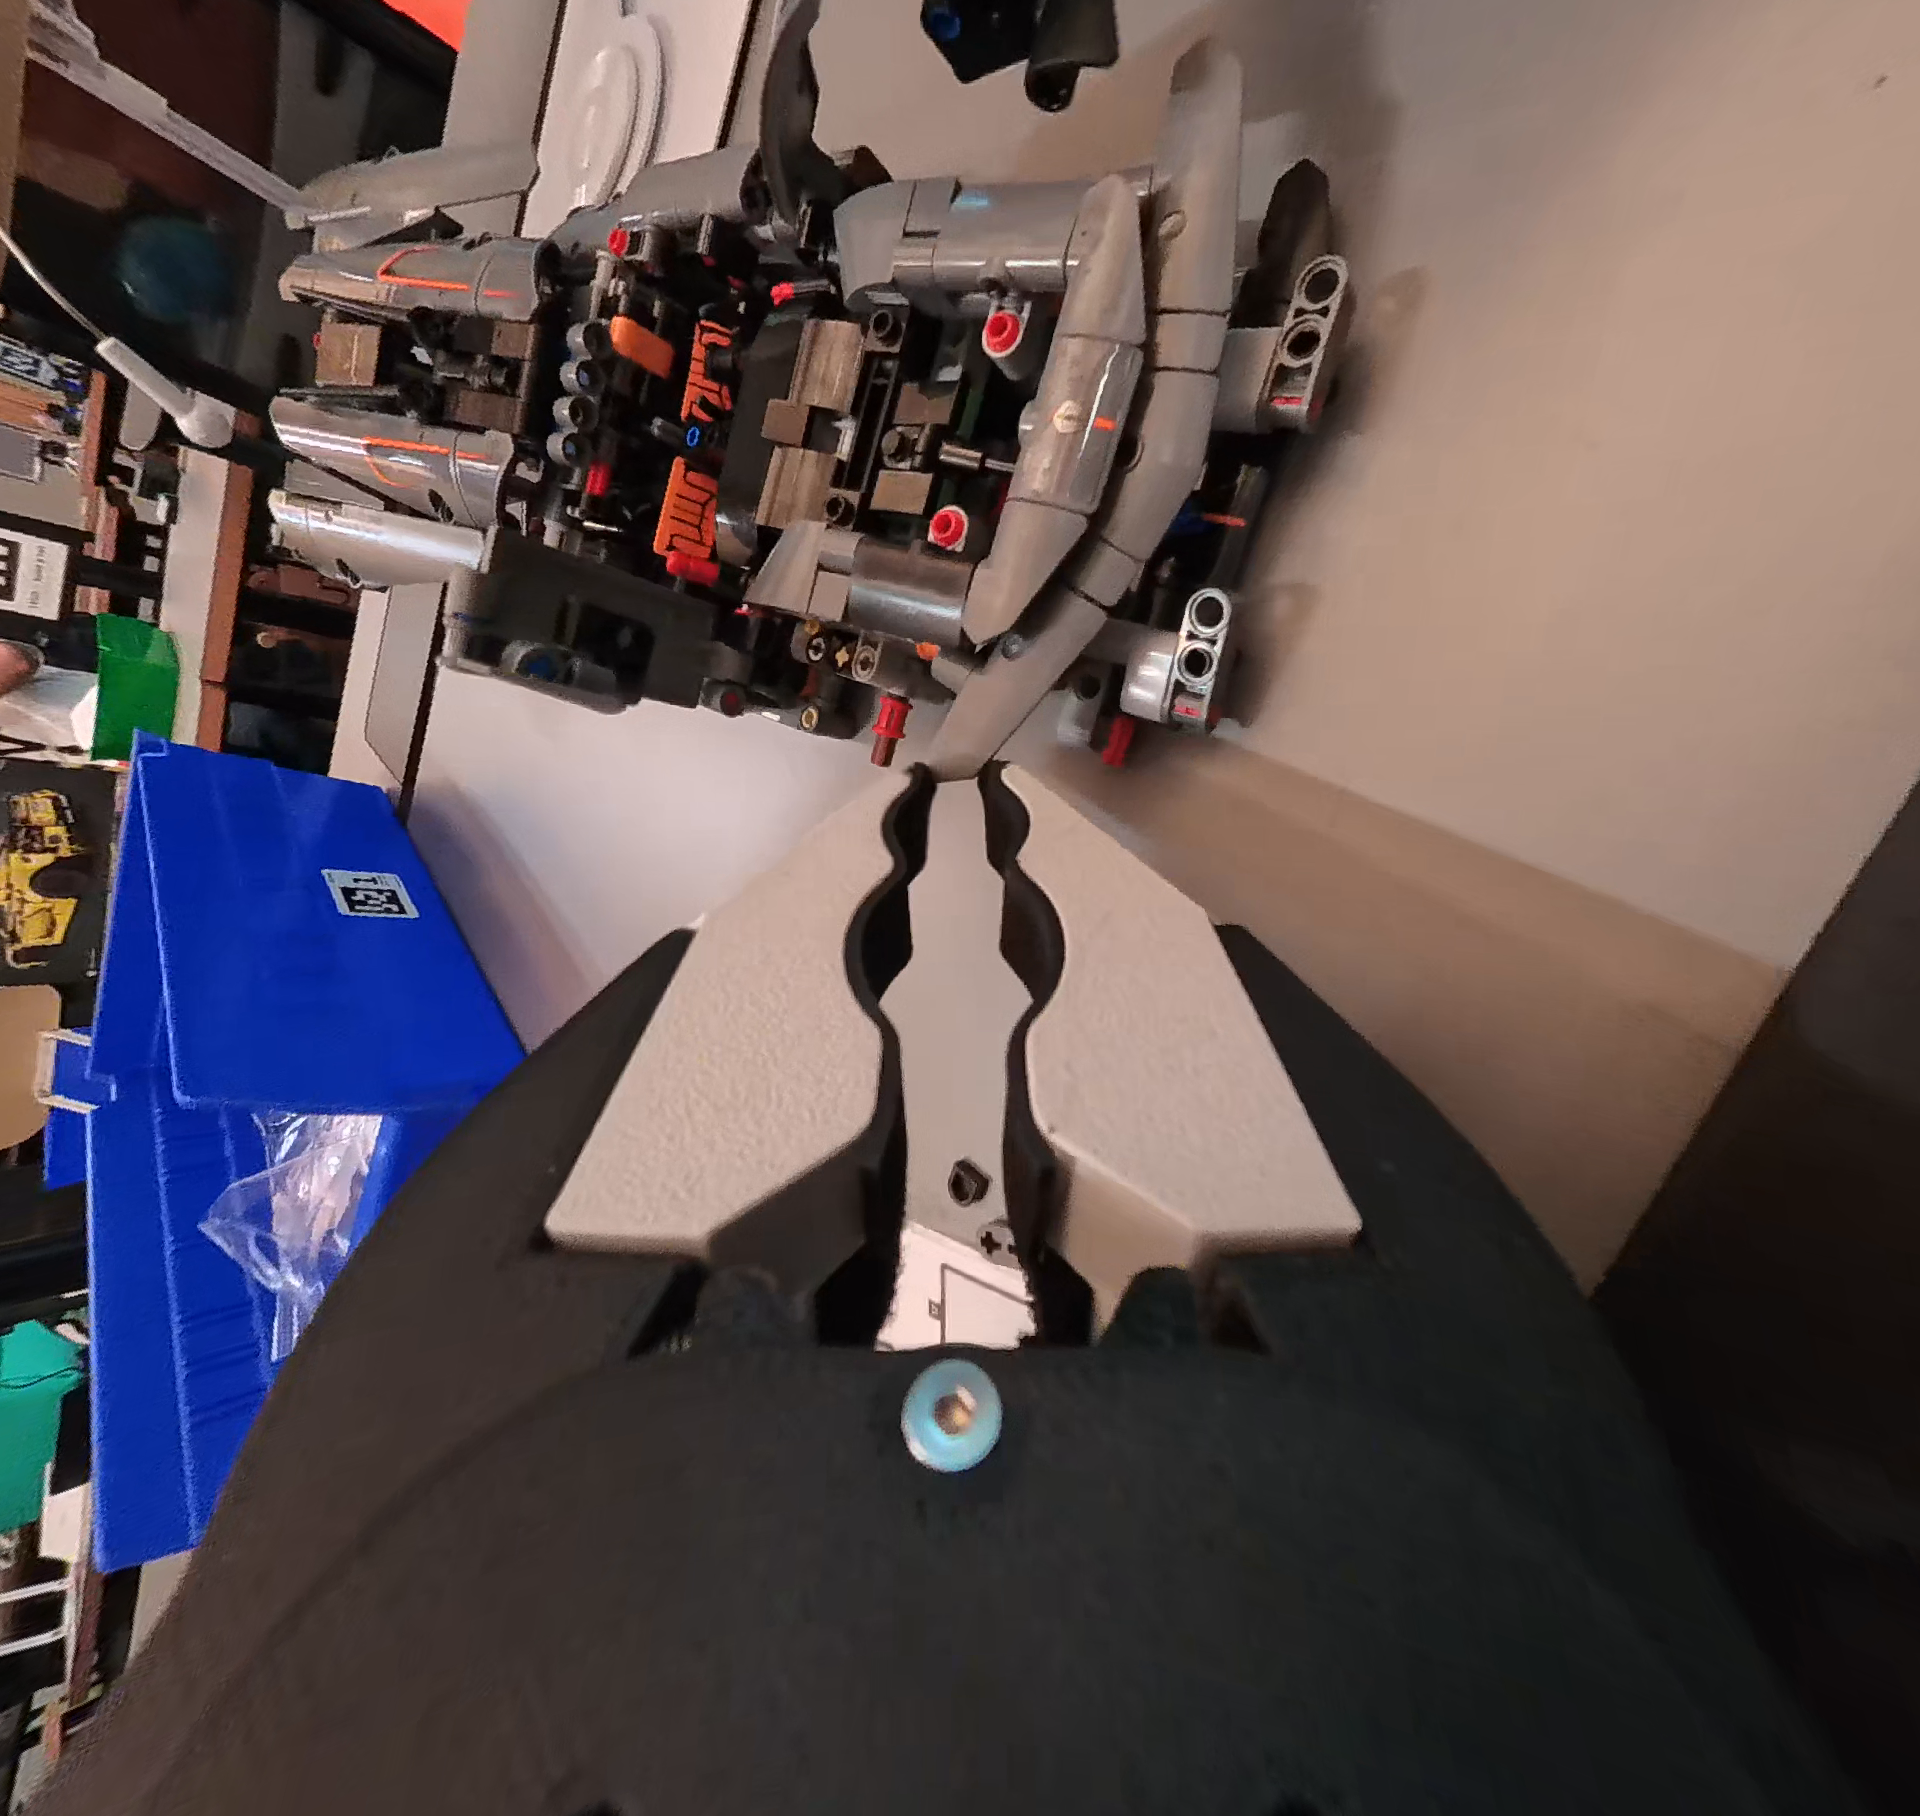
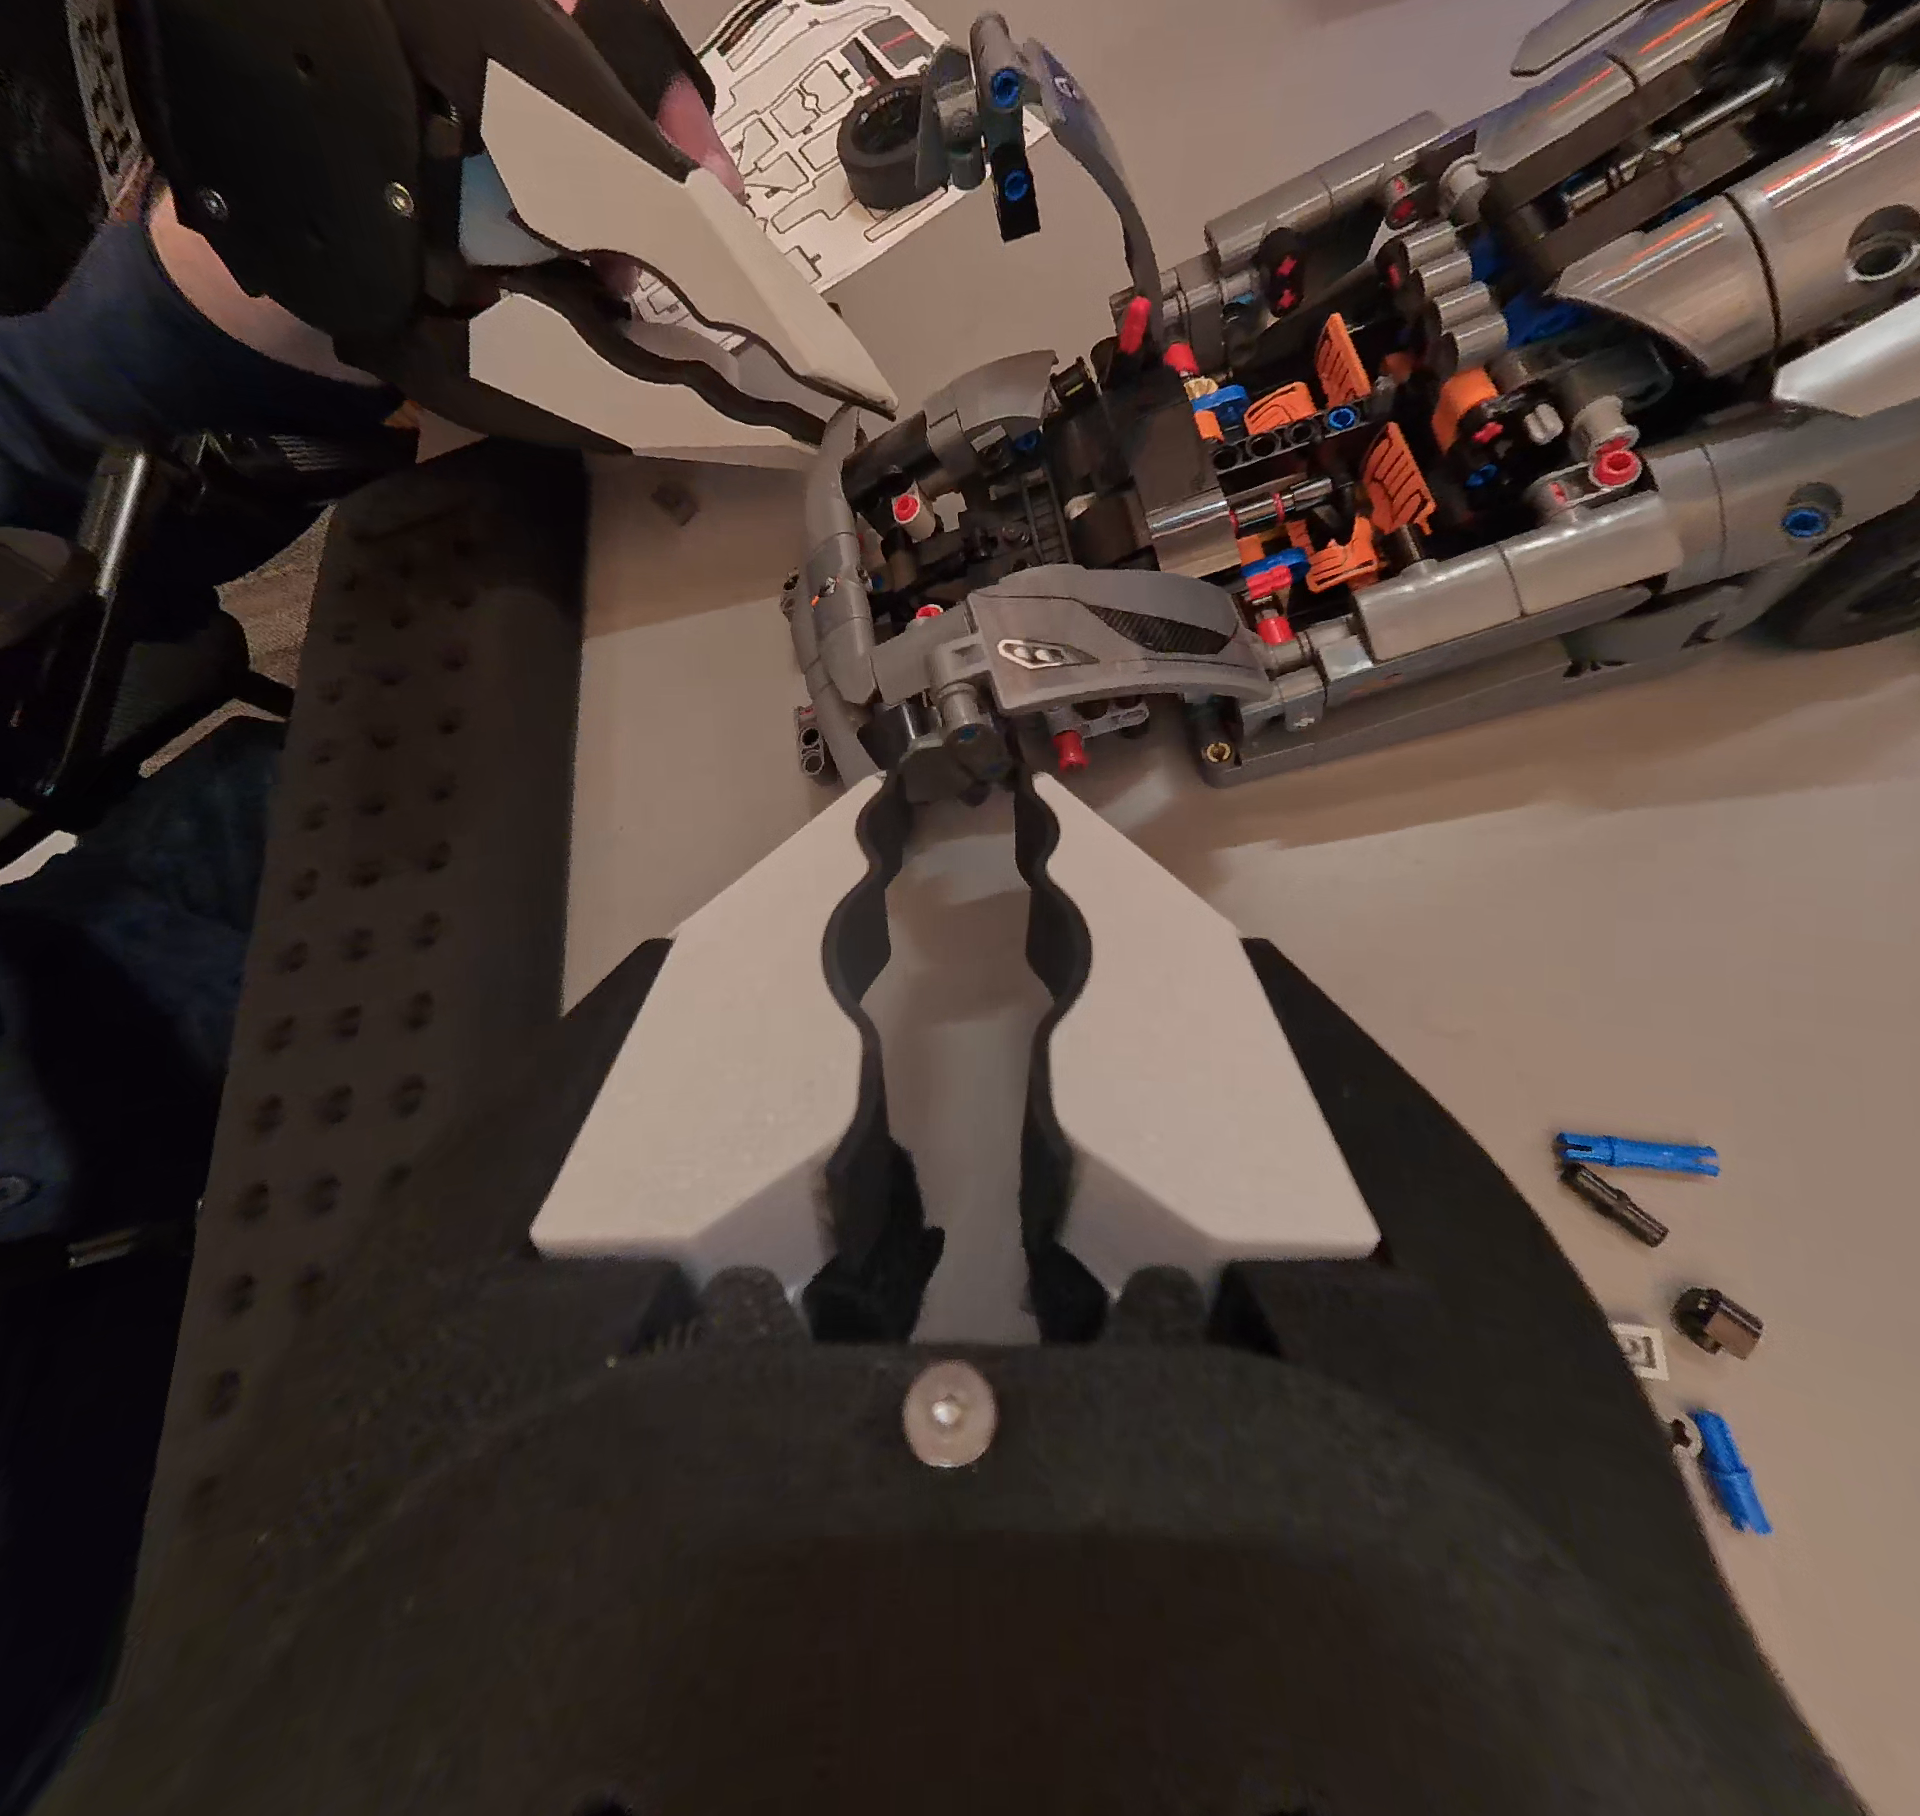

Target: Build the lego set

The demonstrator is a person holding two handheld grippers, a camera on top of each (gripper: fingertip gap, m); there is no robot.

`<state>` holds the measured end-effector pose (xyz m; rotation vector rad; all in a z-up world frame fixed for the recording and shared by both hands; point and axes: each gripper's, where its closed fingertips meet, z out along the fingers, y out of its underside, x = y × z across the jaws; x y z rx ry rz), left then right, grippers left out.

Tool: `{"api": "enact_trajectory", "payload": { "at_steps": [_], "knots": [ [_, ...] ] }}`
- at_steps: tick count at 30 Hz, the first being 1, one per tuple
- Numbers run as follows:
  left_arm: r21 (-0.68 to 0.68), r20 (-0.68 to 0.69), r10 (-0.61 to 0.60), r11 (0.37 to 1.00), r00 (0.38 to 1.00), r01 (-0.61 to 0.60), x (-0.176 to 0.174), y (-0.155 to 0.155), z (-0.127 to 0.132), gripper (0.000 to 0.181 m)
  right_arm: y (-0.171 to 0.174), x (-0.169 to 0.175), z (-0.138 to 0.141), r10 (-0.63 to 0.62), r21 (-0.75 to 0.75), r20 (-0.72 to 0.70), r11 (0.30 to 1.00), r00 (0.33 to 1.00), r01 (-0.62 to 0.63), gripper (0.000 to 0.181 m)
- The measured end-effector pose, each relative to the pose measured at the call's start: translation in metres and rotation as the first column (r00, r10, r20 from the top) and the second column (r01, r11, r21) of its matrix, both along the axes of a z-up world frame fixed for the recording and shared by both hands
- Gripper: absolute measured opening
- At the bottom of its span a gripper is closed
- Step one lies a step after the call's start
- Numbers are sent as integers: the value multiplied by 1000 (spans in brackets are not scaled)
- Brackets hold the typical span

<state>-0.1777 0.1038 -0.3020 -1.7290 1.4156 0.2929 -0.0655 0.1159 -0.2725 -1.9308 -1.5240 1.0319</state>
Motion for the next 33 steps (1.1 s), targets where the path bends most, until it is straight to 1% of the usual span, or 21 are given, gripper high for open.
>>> {"api": "enact_trajectory", "payload": {
  "at_steps": [5,13,17,26,28,30,31,33],
  "knots": [
    [-64,65,0,998,998,4,2,-1,1,7,1,-2,4,-13,-11,-30,1000,999,13,19],
    [-142,118,-16,989,993,33,4,-3,-2,8,2,-2,6,-17,-24,-42,1000,999,16,19],
    [-146,135,-23,988,991,42,5,-3,-1,8,3,-1,7,-18,-29,-46,999,999,16,19],
    [-143,127,-52,987,991,70,10,-4,-1,8,4,3,7,-14,-37,-44,999,999,12,19],
    [-135,127,-47,989,991,65,9,-4,-1,8,3,3,6,-12,-36,-38,999,999,10,19],
    [-124,105,-20,992,994,33,3,-3,0,8,3,2,5,-9,-31,-33,999,999,8,19],
    [-120,93,-5,993,996,16,-2,-4,1,11,3,2,5,-9,-30,-33,1000,999,8,19],
    [-145,134,-19,989,991,38,0,-15,6,18,3,1,6,-12,-29,-39,1000,999,11,19]
  ]
}}
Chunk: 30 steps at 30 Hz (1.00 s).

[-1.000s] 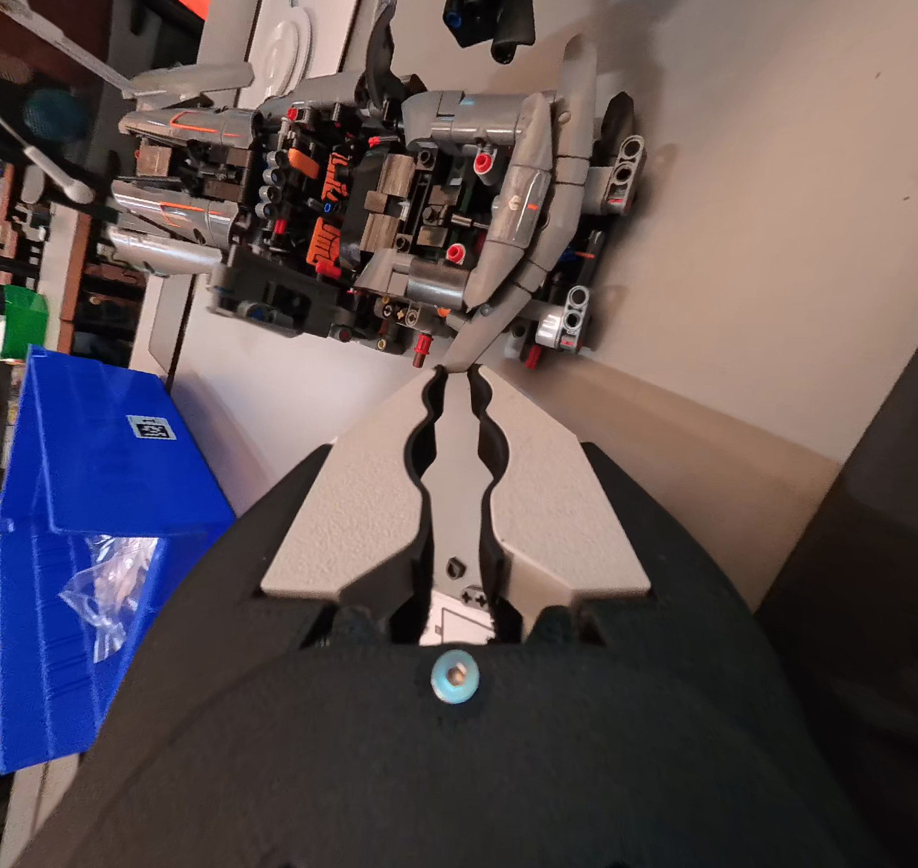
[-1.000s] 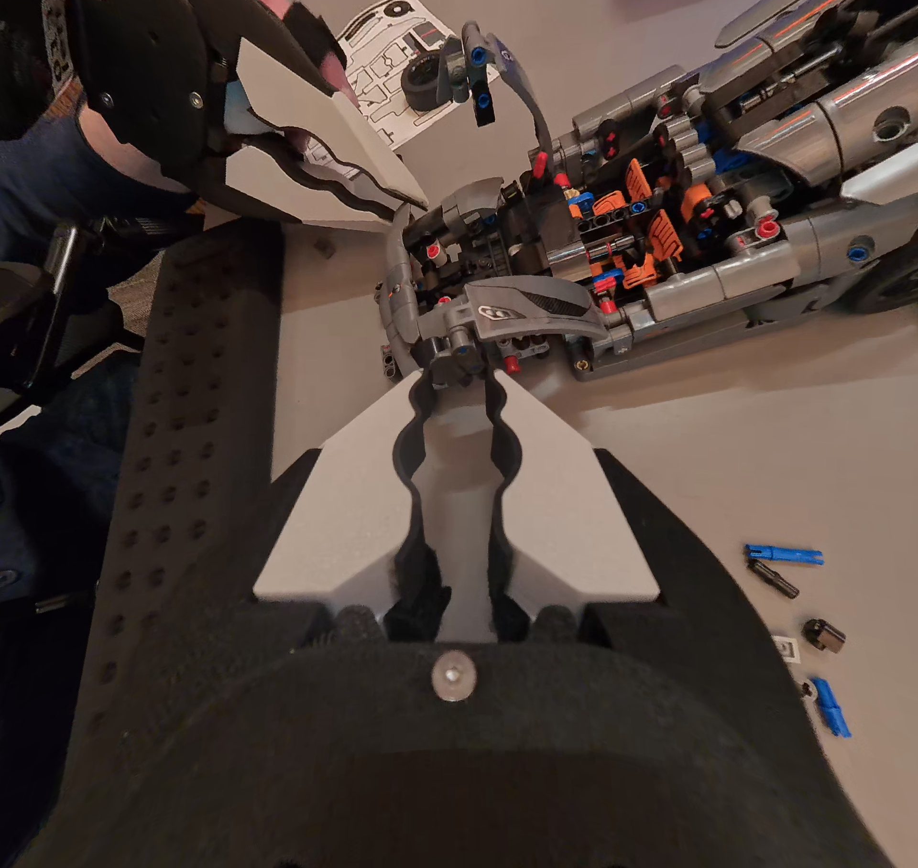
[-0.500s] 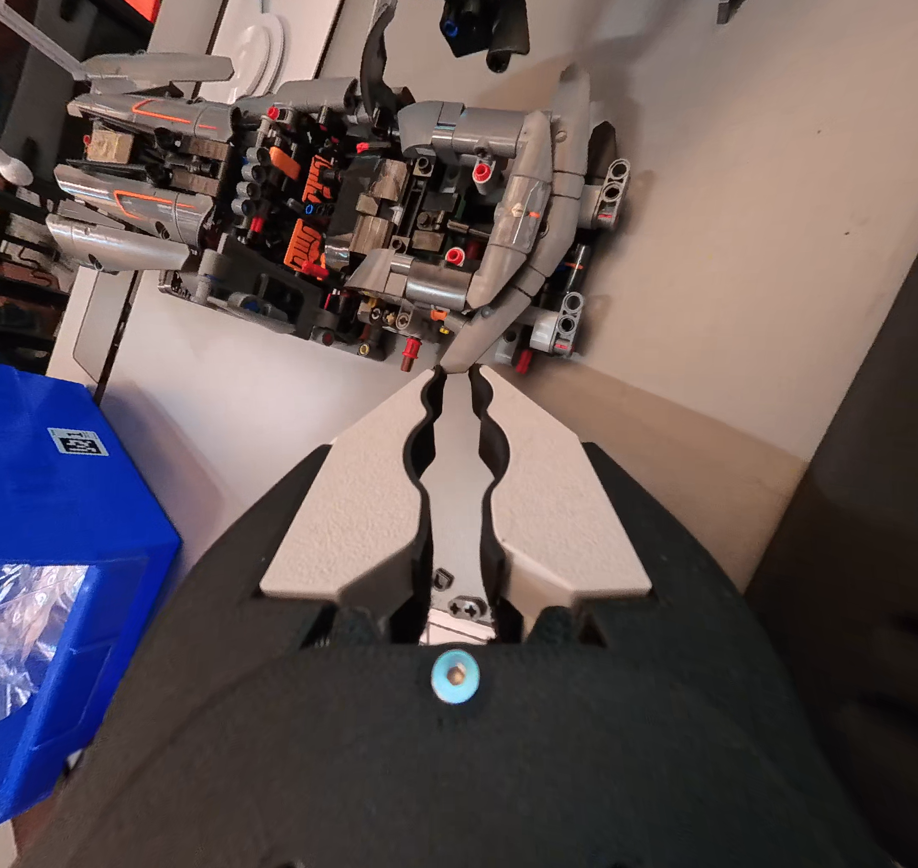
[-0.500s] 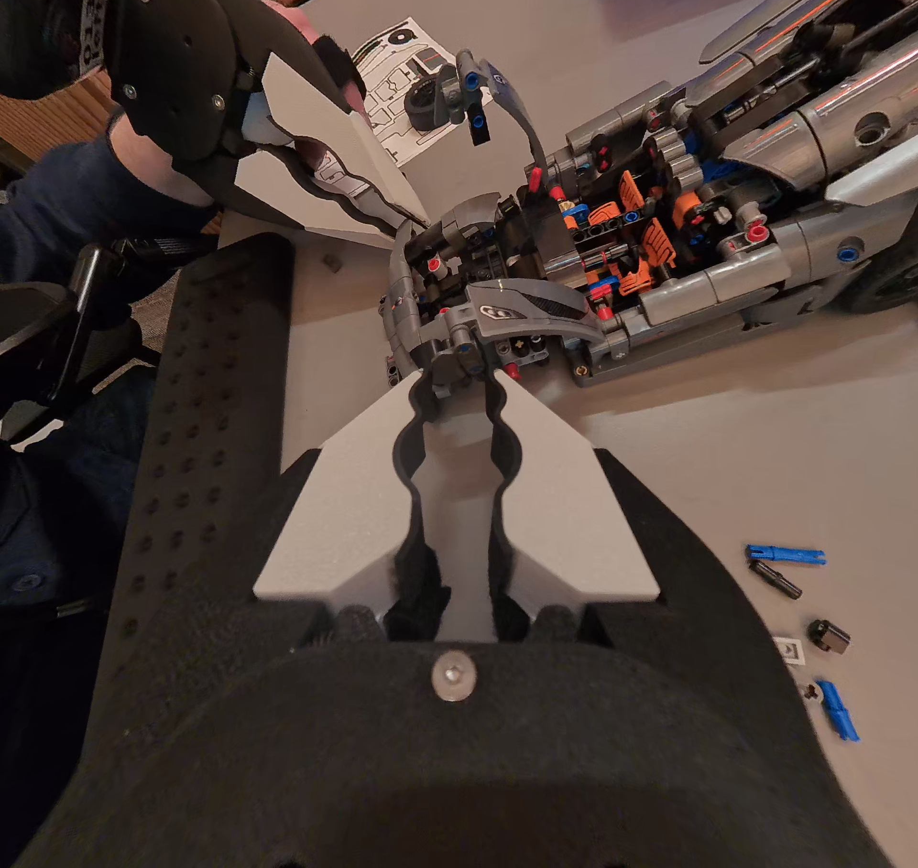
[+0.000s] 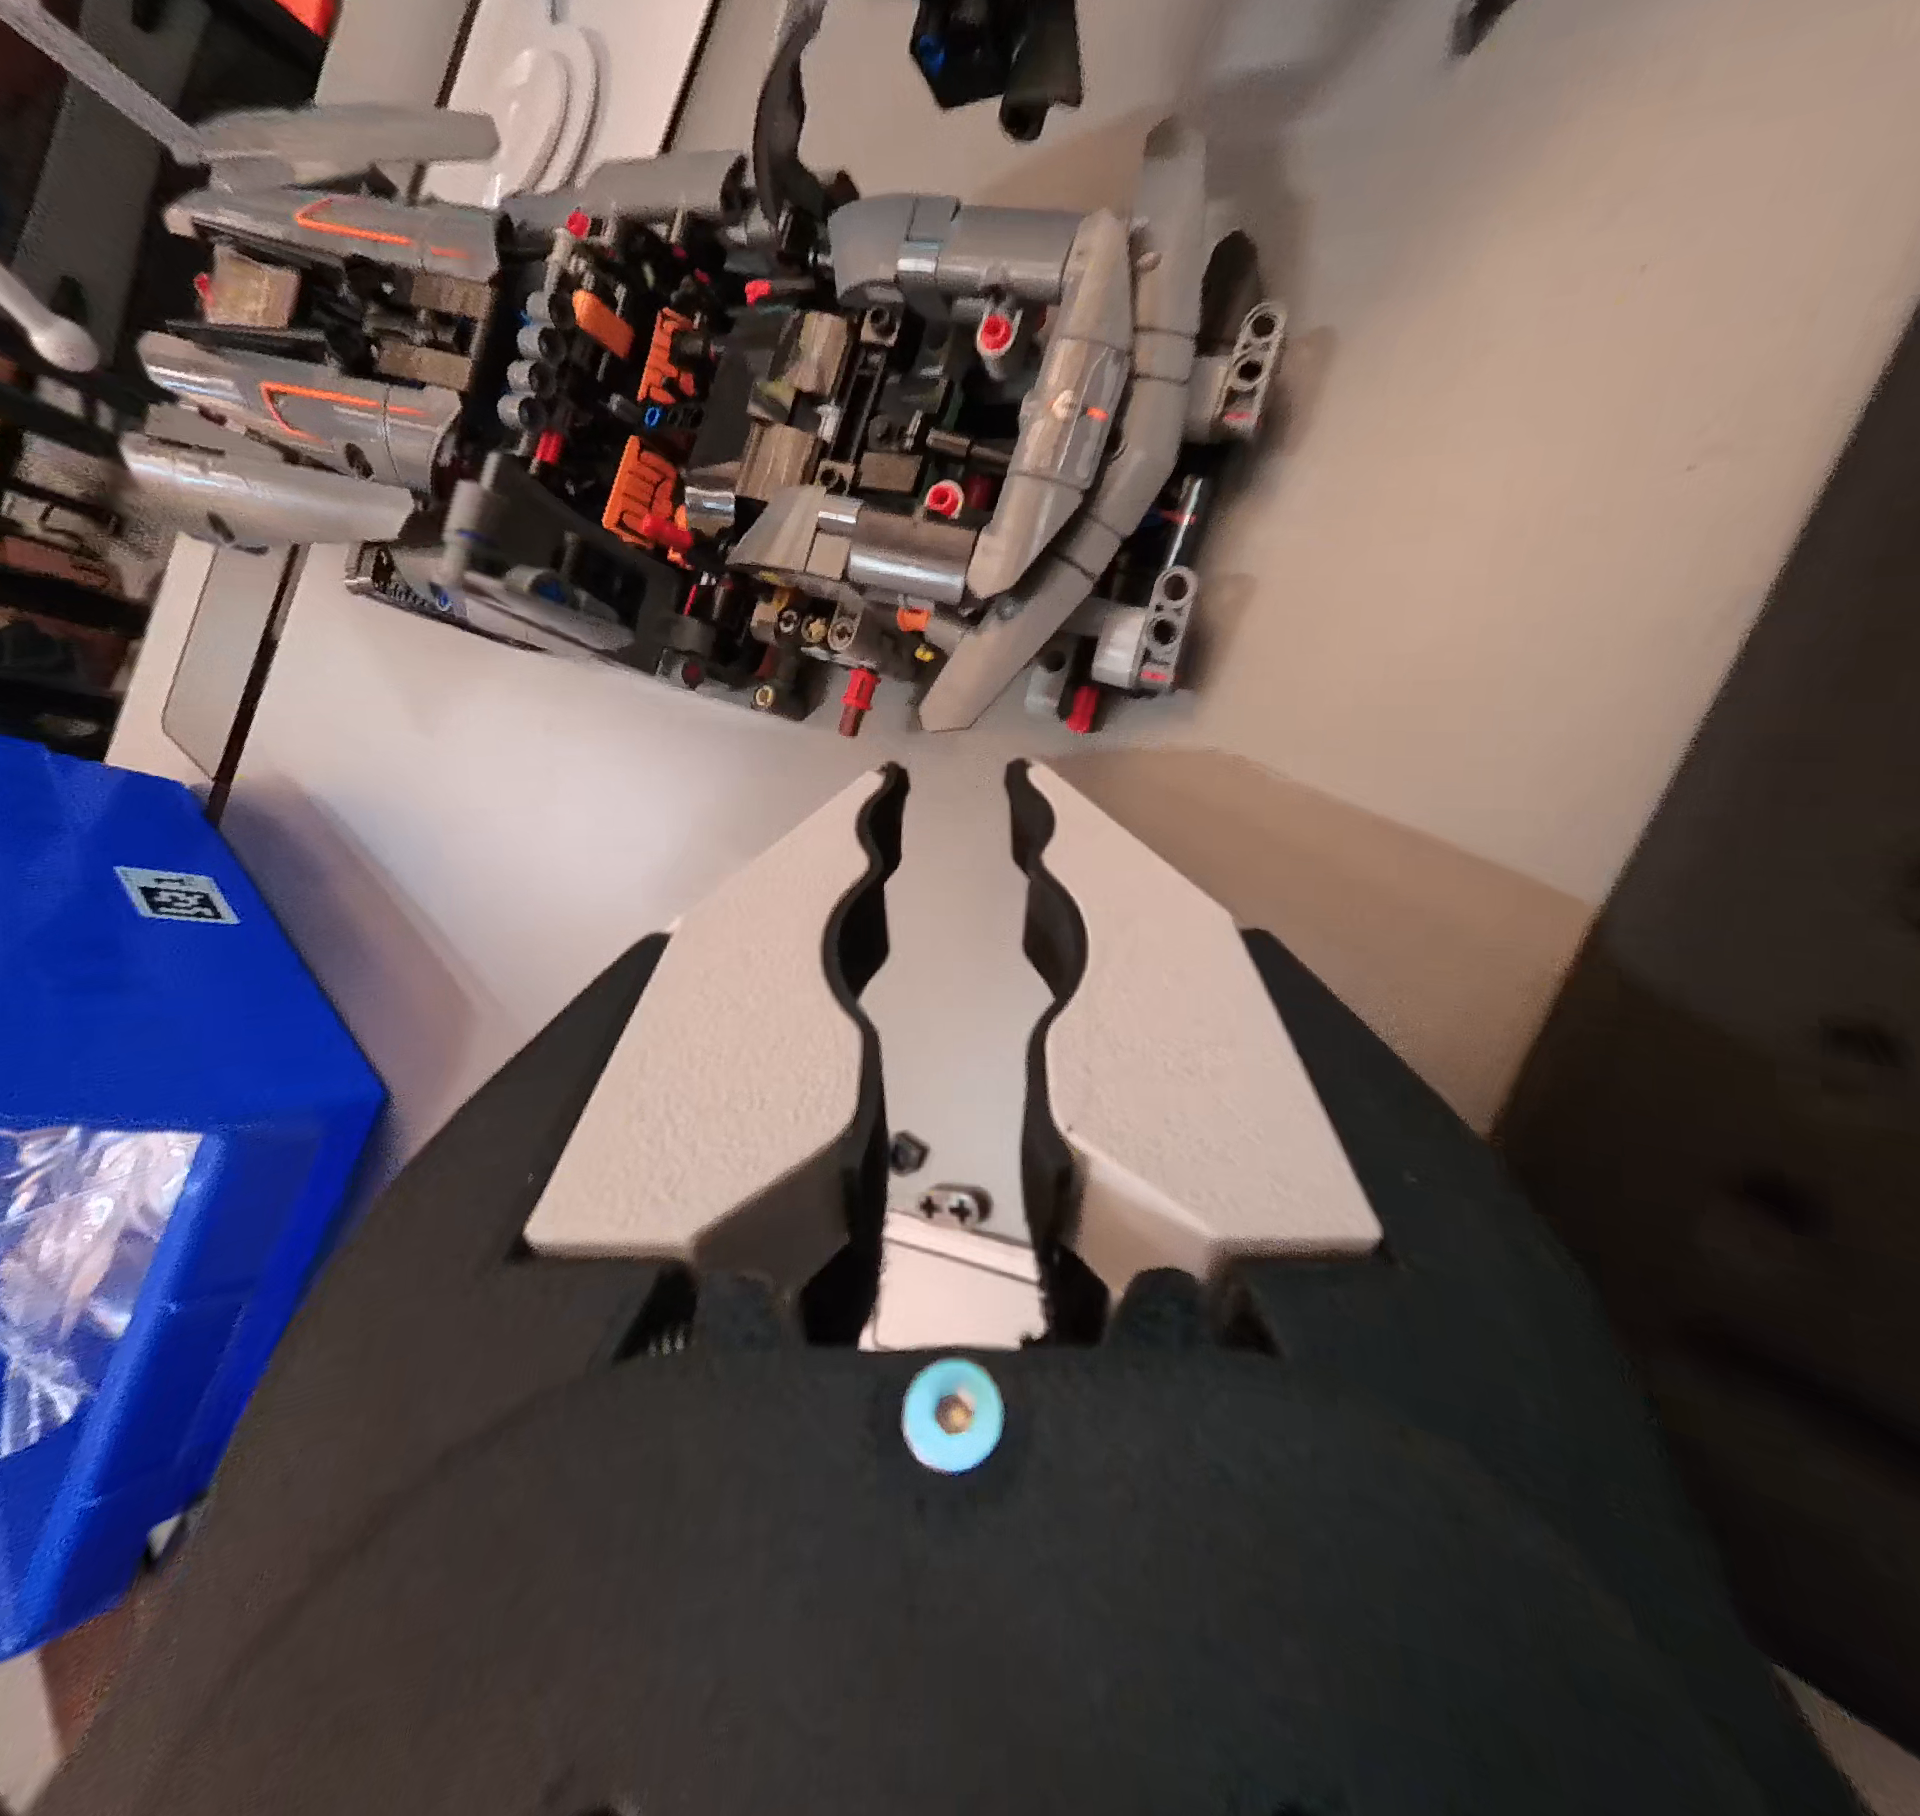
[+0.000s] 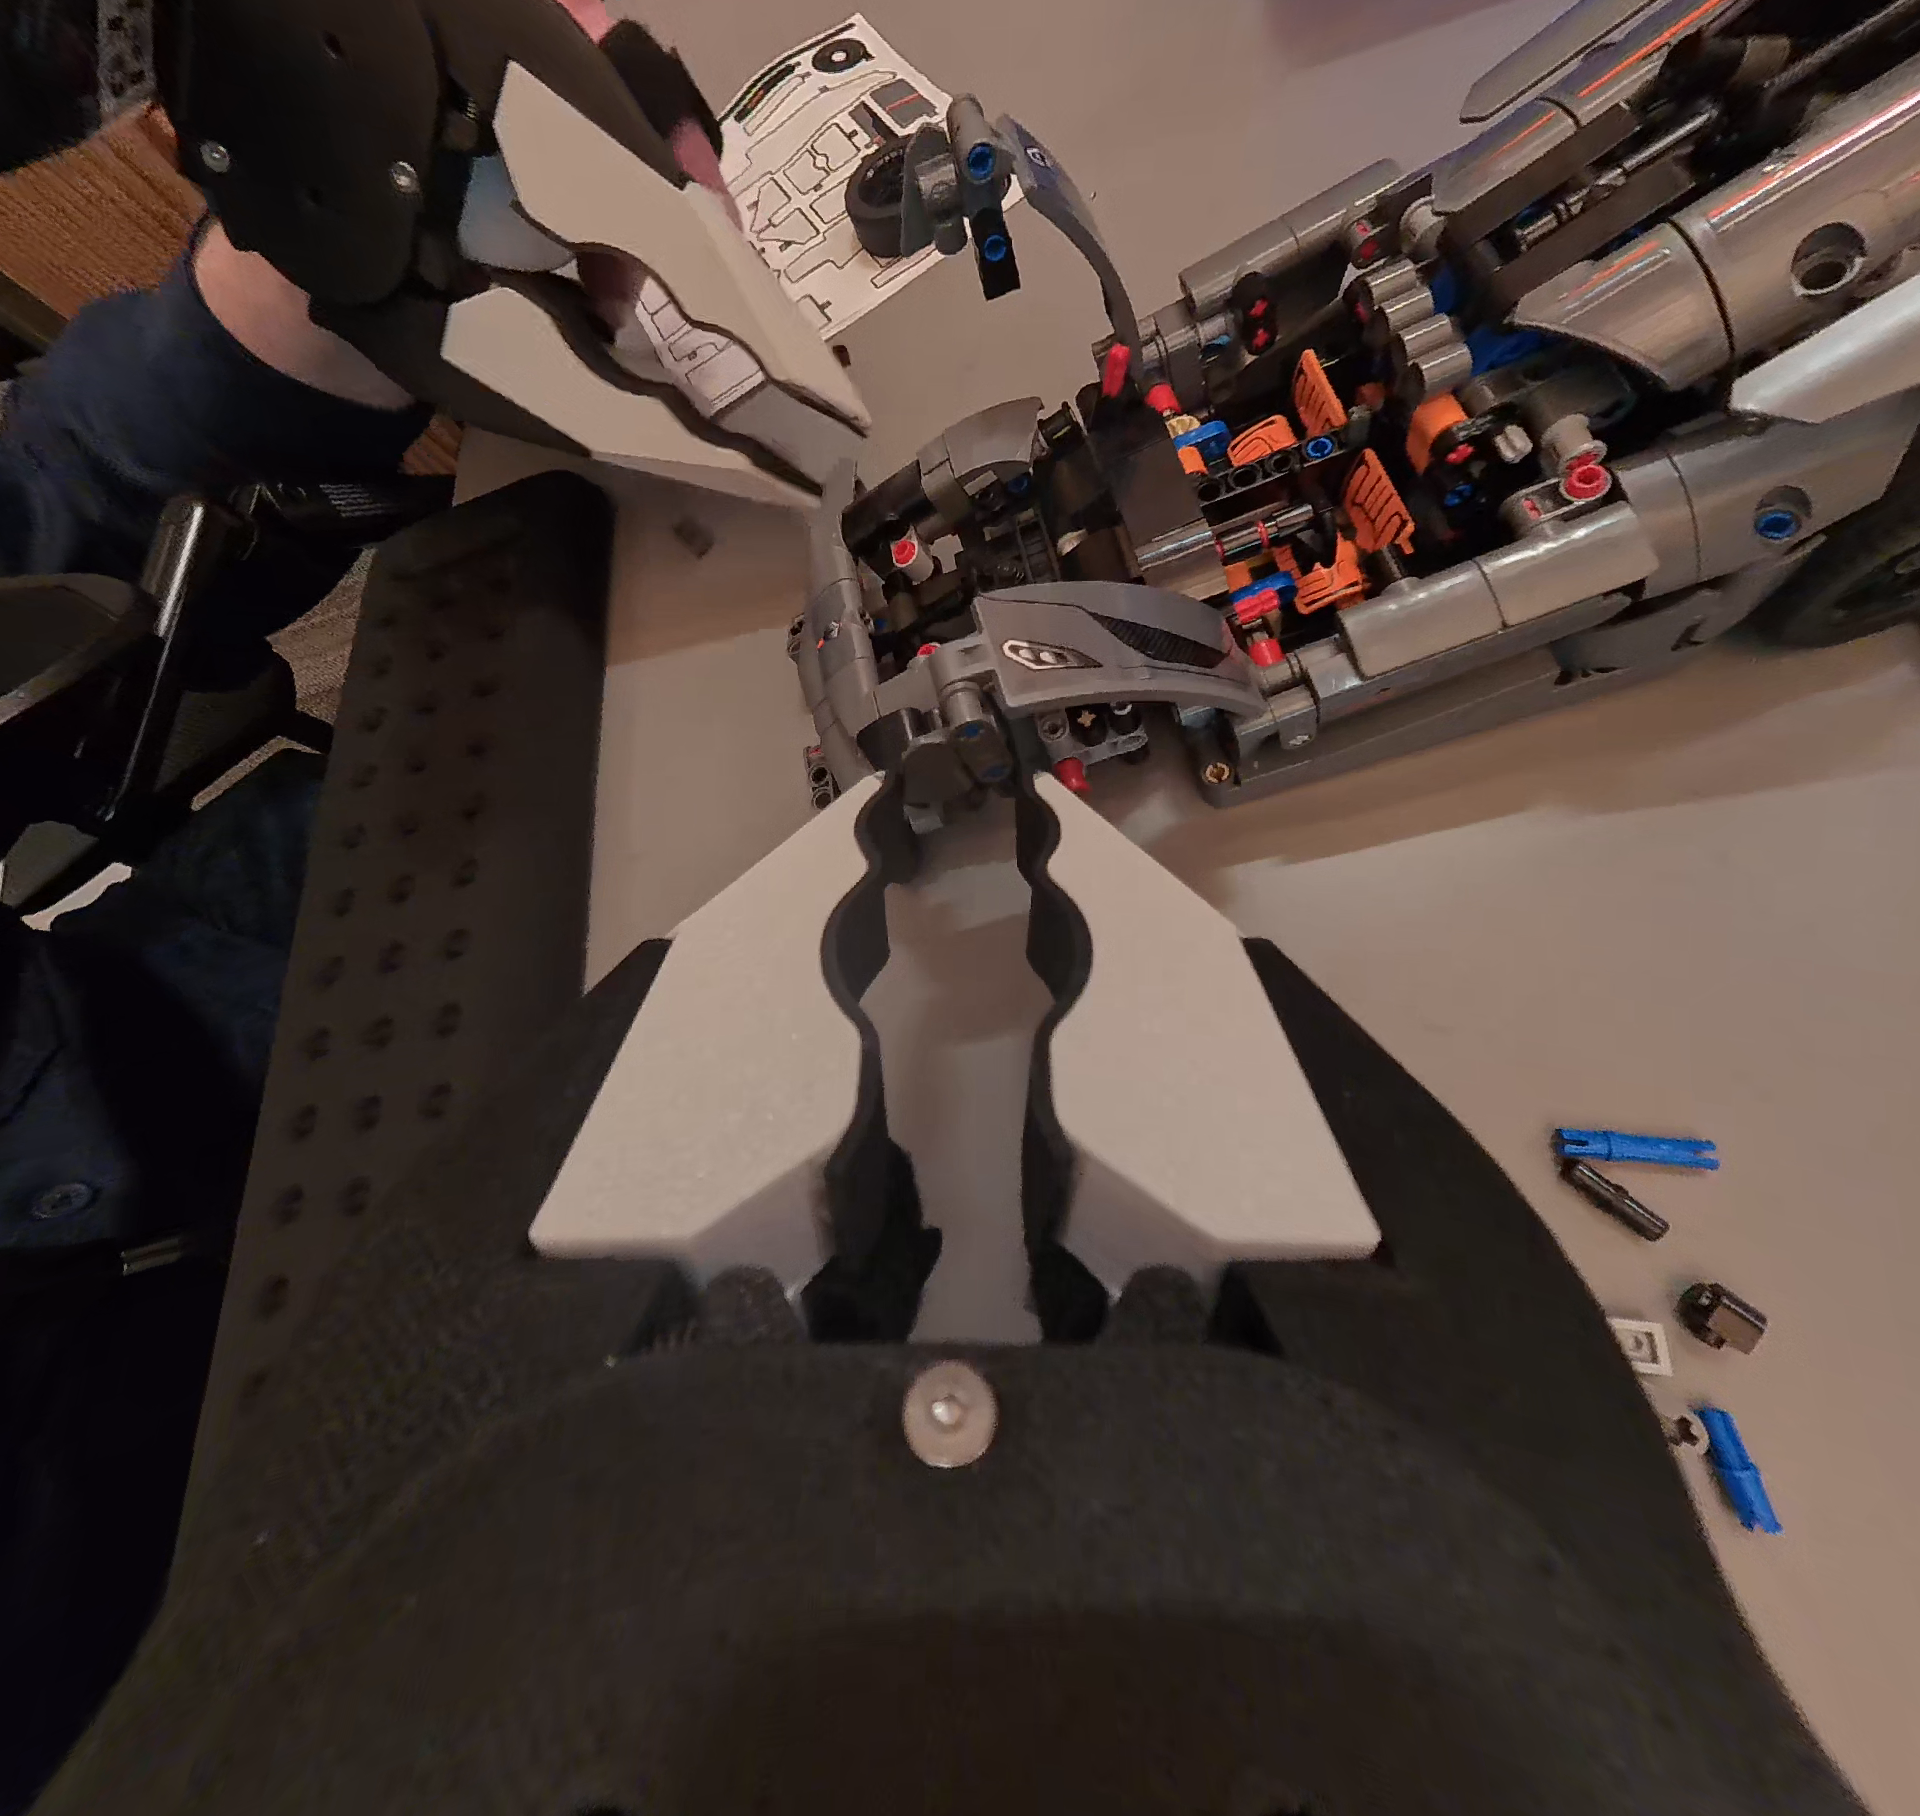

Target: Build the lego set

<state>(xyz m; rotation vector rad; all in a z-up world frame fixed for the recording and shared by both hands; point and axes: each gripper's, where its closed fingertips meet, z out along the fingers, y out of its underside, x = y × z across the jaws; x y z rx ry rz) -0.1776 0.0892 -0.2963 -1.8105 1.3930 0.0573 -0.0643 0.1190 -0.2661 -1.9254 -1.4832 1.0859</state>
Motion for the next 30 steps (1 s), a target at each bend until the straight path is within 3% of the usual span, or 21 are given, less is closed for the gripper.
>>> {"api": "enact_trajectory", "payload": {
  "at_steps": [5,12,20,30],
  "knots": [
    [51,-22,23,998,999,-22,8,-7,13,42,-1,-4,3,-3,17,-14,1000,1000,3,19],
    [173,-252,-18,983,967,63,47,3,7,39,0,-7,5,-9,19,-33,1000,999,10,20],
    [158,-341,-57,980,938,117,59,5,-1,28,4,-6,8,-30,28,-42,999,999,31,20],
    [183,-336,-52,976,940,119,58,4,4,21,5,-1,18,-33,44,-66,998,997,36,17]
  ]
}}
